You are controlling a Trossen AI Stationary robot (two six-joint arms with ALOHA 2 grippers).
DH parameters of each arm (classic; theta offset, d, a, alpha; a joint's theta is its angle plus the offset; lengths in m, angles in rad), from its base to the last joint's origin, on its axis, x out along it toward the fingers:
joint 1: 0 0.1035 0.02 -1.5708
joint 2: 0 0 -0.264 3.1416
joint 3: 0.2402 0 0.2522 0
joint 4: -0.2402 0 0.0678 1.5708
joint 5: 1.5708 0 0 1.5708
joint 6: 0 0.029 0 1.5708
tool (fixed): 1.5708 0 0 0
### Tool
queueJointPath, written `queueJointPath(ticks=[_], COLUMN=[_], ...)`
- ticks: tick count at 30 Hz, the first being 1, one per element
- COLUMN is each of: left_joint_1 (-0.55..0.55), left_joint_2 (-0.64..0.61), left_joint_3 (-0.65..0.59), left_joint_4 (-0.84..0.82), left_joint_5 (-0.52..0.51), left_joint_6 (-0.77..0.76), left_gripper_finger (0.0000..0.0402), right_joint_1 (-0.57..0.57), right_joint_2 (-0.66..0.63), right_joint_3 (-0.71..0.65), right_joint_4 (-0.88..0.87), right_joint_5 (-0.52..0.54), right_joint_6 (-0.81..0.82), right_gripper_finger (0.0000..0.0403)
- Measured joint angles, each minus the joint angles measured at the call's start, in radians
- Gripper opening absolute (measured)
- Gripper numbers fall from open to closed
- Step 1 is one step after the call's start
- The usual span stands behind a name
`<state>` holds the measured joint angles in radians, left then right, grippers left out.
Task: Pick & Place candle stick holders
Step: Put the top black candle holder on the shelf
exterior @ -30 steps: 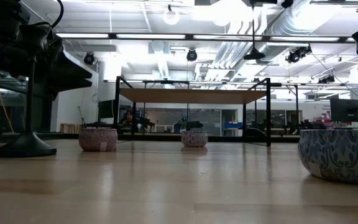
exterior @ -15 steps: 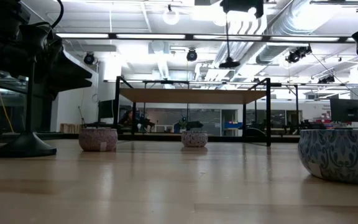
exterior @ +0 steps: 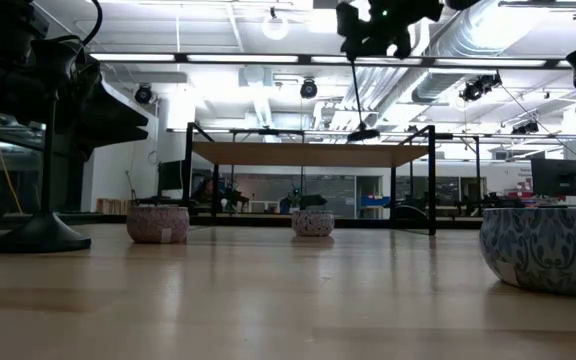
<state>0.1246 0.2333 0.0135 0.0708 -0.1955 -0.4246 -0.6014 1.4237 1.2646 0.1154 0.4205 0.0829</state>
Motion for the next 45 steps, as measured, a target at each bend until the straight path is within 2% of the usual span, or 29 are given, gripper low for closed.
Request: queueJointPath(ticks=[14, 45], left_joint_1=[0.0, 0.0], left_joint_2=[0.0, 0.0], left_joint_3=[0.0, 0.0], left_joint_4=[0.0, 0.0], left_joint_5=[0.0, 0.0], left_joint_6=[0.0, 0.0], left_gripper_finger=[0.0145, 0.0145], right_joint_1=[0.0, -0.007], right_joint_2=[0.025, 0.062], right_joint_3=[-0.004, -0.002], right_joint_4=[-0.082, -0.066], right_joint_5=[0.132, 0.074], right_joint_6=[0.021, 0.018], right_gripper_finger=[0.0133, 0.0134])
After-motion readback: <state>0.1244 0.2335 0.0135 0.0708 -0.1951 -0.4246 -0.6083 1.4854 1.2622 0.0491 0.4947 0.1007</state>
